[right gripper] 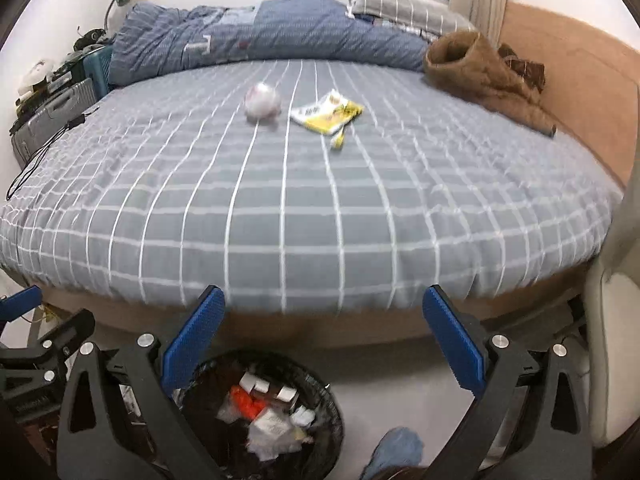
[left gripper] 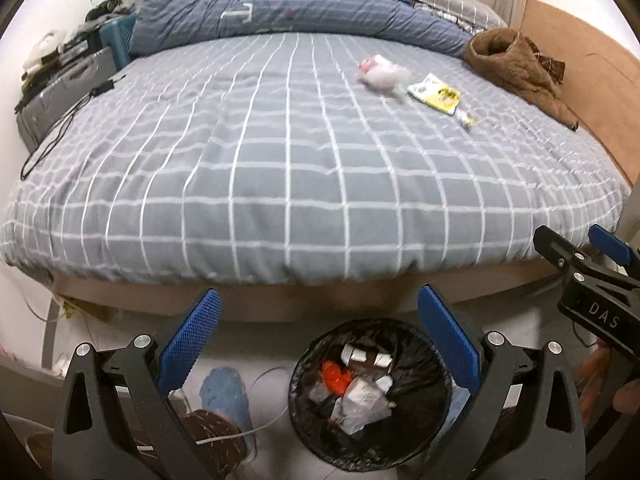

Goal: Collect trash
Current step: 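Move both open tools back toward the yellow wrapper and plastic bag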

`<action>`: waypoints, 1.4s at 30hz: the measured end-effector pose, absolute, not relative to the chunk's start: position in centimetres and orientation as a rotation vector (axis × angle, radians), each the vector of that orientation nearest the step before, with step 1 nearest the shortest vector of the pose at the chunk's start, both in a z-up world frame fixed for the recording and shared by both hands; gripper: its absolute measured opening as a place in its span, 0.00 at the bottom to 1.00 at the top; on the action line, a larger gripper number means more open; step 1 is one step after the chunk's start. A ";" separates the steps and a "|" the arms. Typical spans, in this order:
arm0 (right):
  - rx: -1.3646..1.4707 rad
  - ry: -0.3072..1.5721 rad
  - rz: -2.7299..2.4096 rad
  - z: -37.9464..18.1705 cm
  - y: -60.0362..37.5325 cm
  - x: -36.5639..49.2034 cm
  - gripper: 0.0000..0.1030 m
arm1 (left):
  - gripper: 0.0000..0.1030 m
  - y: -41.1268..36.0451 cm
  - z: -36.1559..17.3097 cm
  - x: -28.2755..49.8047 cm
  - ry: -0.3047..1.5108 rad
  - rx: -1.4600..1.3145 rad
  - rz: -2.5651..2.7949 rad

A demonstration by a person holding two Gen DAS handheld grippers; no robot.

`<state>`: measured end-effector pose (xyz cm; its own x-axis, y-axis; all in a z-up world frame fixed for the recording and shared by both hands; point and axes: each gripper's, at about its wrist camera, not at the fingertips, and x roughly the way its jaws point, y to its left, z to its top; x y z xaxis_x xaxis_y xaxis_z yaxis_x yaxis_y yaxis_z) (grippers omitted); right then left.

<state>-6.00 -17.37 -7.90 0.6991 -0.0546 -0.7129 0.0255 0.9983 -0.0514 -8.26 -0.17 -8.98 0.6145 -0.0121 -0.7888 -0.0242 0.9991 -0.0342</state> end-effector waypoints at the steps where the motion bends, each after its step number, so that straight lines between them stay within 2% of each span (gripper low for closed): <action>1: -0.040 0.788 -0.045 -7.7 -17.7 -5.7 0.93 | 0.94 -0.3 -8.6 -7.9 0.902 -0.050 0.010; 19: 0.021 0.708 -0.058 -2.6 -21.1 4.6 0.92 | 0.94 -1.5 -3.7 3.7 0.796 -0.075 0.010; 42: 0.034 0.743 -0.080 -3.2 -24.4 15.1 0.90 | 0.94 -5.6 -5.0 16.3 0.785 0.007 -0.031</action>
<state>15.13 -24.39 -3.21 0.7334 -0.0609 -0.6770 0.0848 0.9964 0.0023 16.25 -5.61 -4.97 0.7070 -0.0249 -0.7068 0.0303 0.9995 -0.0049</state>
